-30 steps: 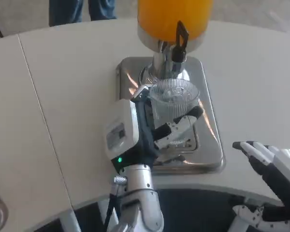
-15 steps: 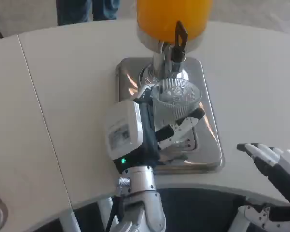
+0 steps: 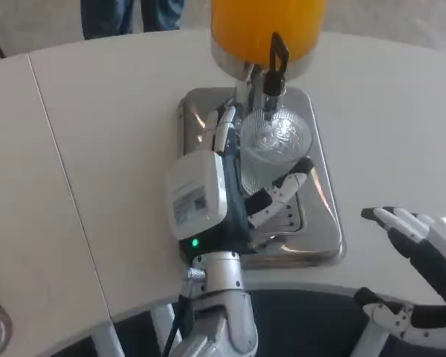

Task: Grasp the cup under the faucet to collect the drink, then remove the cup.

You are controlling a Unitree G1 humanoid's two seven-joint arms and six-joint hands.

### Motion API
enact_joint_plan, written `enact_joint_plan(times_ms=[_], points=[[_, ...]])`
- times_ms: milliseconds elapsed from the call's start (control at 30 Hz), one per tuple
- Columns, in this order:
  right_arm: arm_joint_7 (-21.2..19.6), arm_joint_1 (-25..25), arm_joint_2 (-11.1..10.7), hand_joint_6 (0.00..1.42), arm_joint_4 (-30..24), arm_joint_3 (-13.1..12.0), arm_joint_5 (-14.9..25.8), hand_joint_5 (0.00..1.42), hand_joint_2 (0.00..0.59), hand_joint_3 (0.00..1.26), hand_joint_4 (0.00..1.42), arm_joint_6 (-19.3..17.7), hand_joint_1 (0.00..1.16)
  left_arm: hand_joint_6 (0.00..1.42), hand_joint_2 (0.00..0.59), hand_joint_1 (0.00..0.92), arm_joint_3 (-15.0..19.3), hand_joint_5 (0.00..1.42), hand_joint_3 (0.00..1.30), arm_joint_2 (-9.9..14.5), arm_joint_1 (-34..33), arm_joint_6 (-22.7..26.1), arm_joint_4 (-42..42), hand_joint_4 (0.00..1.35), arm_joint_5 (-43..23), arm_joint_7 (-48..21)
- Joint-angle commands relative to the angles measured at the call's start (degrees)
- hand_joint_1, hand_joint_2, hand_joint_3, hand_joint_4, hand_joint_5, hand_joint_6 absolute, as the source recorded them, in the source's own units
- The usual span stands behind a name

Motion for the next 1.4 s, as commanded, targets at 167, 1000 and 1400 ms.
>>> enact_joint_plan(times_ms=[167, 1000, 1400], points=[[-1.3, -0.8, 0.2, 0.00, 1.3, 1.6, -0.5, 0.00, 0.441, 0.05, 0.00, 0.9, 0.55, 0.53, 0.082, 0.262, -0.1, 0.40, 0.22, 2.3, 1.1, -1.7, -4.0, 0.08, 0.4, -0.9], [-7.0, -2.6, 2.6, 0.00, 2.3, 5.3, -0.9, 0.00, 0.434, 0.06, 0.00, 0.5, 0.56, 0.50, 0.083, 0.214, 5.2, 0.42, 0.23, 13.0, 16.3, -0.7, -30.2, 0.16, 0.2, -13.9], [-13.7, -3.0, 4.6, 0.00, 2.5, 5.4, 1.6, 0.00, 0.438, 0.07, 0.00, -1.5, 0.57, 0.51, 0.087, 0.183, 9.8, 0.42, 0.24, 18.5, 30.7, -2.5, -51.4, 0.24, -2.2, -27.4]])
